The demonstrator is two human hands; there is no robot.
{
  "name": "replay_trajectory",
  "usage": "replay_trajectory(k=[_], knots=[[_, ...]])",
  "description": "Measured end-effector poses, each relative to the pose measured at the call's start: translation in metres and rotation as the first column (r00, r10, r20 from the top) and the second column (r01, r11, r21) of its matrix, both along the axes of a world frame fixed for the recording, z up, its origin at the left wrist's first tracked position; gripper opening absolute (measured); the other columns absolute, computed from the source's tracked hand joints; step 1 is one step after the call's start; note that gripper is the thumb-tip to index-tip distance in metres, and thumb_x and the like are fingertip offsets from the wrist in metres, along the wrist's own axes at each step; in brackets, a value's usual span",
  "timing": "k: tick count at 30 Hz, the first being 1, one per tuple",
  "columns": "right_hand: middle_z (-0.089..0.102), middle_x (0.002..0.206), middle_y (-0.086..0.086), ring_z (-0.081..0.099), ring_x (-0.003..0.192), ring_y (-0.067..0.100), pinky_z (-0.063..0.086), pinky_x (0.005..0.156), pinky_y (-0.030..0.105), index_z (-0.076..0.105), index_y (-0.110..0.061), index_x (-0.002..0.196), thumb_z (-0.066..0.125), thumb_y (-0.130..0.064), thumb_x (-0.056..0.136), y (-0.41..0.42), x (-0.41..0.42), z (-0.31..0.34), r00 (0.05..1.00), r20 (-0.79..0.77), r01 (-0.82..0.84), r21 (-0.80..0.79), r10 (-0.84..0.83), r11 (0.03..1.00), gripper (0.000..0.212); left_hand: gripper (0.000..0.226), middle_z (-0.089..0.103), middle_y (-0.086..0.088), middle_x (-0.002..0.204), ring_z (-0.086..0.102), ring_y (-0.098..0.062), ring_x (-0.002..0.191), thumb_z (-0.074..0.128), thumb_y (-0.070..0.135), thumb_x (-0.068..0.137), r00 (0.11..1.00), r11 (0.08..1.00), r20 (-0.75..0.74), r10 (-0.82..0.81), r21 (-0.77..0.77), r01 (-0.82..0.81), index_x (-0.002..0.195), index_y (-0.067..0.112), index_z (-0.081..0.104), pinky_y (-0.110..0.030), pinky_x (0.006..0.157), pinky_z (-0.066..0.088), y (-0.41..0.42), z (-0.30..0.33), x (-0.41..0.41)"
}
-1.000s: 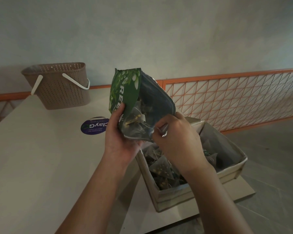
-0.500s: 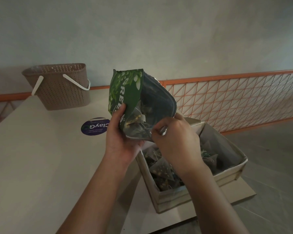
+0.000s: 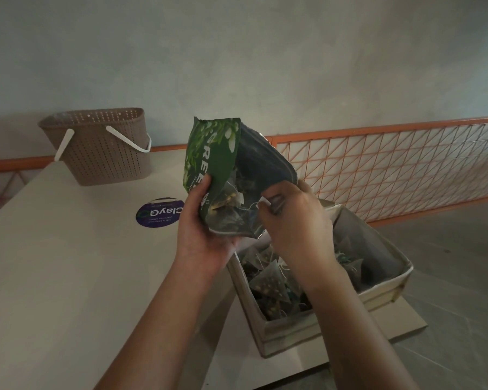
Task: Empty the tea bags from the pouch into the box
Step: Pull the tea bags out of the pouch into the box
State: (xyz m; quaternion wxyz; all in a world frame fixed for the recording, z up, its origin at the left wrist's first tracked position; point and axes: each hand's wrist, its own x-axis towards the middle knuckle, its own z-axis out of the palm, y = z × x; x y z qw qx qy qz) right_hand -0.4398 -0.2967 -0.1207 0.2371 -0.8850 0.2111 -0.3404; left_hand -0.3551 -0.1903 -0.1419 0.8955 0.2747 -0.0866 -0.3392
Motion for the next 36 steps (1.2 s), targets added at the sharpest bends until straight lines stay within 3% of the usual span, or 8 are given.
replay_trajectory(k=[4, 6, 10, 18, 23, 30, 34, 36], knots=[[0.05, 0.113, -0.003, 0.053, 0.109, 0.023, 0.053, 0.083, 0.038, 0.069, -0.028, 0.095, 0.069, -0.023, 0.086, 0.0, 0.001, 0.001, 0.973, 0.202, -0.137, 0.132, 0.109, 0.982, 0.01, 0.044, 0.073, -0.004, 0.112, 0.073, -0.022, 0.095, 0.06, 0.045, 0.088, 1.0, 1.0, 0.019, 0.02, 0.004, -0.02, 0.119, 0.017, 0.07, -0.034, 0.075, 0.06, 0.0, 0.0, 0.003], [0.047, 0.118, -0.007, 0.05, 0.115, 0.022, 0.052, 0.09, 0.04, 0.069, -0.029, 0.09, 0.072, -0.021, 0.084, 0.001, -0.003, 0.008, 0.935, 0.331, -0.196, 0.176, 0.129, 0.965, 0.011, 0.046, 0.072, -0.007, 0.124, 0.07, -0.026, 0.11, 0.056, 0.048, 0.092, 1.0, 1.0, 0.026, 0.005, 0.02, -0.005, 0.124, 0.017, 0.069, -0.039, 0.093, 0.056, 0.001, 0.0, 0.007], [0.059, 0.106, -0.004, 0.06, 0.094, 0.013, 0.054, 0.074, 0.022, 0.066, -0.017, 0.094, 0.067, -0.014, 0.089, 0.001, -0.02, 0.031, 0.837, 0.531, -0.291, 0.235, 0.128, 0.927, 0.005, 0.06, 0.061, -0.011, 0.142, 0.055, -0.034, 0.134, 0.064, 0.049, 0.085, 1.0, 1.0, 0.026, 0.006, 0.0, -0.006, 0.137, 0.019, 0.063, -0.048, 0.118, 0.036, 0.0, -0.004, 0.012], [0.07, 0.101, 0.013, 0.066, 0.061, 0.024, 0.057, 0.061, 0.034, 0.048, -0.007, 0.1, 0.053, -0.004, 0.098, -0.004, -0.043, 0.049, 0.674, 0.732, -0.572, 0.43, 0.102, 0.699, 0.006, 0.046, 0.068, -0.007, 0.126, 0.067, -0.029, 0.112, 0.06, 0.048, 0.086, 0.999, 1.0, 0.043, 0.009, -0.027, -0.008, 0.12, 0.019, 0.071, -0.037, 0.085, 0.059, 0.003, -0.007, 0.015], [0.064, 0.094, 0.014, 0.067, 0.061, 0.026, 0.057, 0.063, 0.036, 0.042, -0.008, 0.104, 0.047, -0.002, 0.1, -0.009, -0.053, 0.052, 0.588, 0.802, -0.629, 0.373, 0.103, 0.682, 0.008, 0.056, 0.06, -0.006, 0.144, 0.056, -0.032, 0.133, 0.068, 0.044, 0.082, 0.999, 0.997, 0.023, 0.025, -0.067, -0.024, 0.132, 0.019, 0.066, -0.045, 0.106, 0.048, 0.006, -0.01, 0.019], [0.068, 0.081, 0.011, 0.063, 0.064, 0.026, 0.055, 0.06, 0.031, 0.053, -0.002, 0.098, 0.051, -0.004, 0.097, -0.018, -0.054, 0.033, 0.787, 0.581, -0.547, 0.502, 0.208, 0.67, 0.003, 0.065, 0.055, -0.006, 0.15, 0.052, -0.033, 0.137, 0.066, 0.048, 0.085, 0.999, 0.999, 0.037, -0.016, -0.049, 0.017, 0.143, 0.022, 0.057, -0.047, 0.111, 0.044, 0.008, -0.01, 0.019], [0.066, 0.09, -0.007, 0.058, 0.069, 0.003, 0.047, 0.061, 0.018, 0.066, -0.022, 0.086, 0.05, -0.029, 0.098, -0.031, -0.044, 0.008, 0.976, 0.173, -0.181, 0.281, 0.136, 0.943, 0.021, 0.05, 0.052, -0.004, 0.152, 0.051, -0.03, 0.139, 0.061, 0.046, 0.087, 1.0, 0.998, 0.03, 0.008, -0.064, -0.006, 0.129, 0.02, 0.066, -0.047, 0.115, 0.039, 0.009, -0.005, 0.015], [0.062, 0.101, -0.009, 0.057, 0.082, 0.002, 0.049, 0.071, 0.017, 0.071, -0.023, 0.089, 0.052, -0.028, 0.097, -0.036, -0.04, -0.005, 0.995, 0.026, -0.094, 0.106, 0.091, 0.99, 0.02, 0.056, 0.05, -0.006, 0.153, 0.049, -0.03, 0.14, 0.061, 0.045, 0.085, 1.0, 0.997, 0.017, -0.022, -0.08, 0.023, 0.134, 0.018, 0.063, -0.047, 0.115, 0.04, 0.01, -0.003, 0.014]])
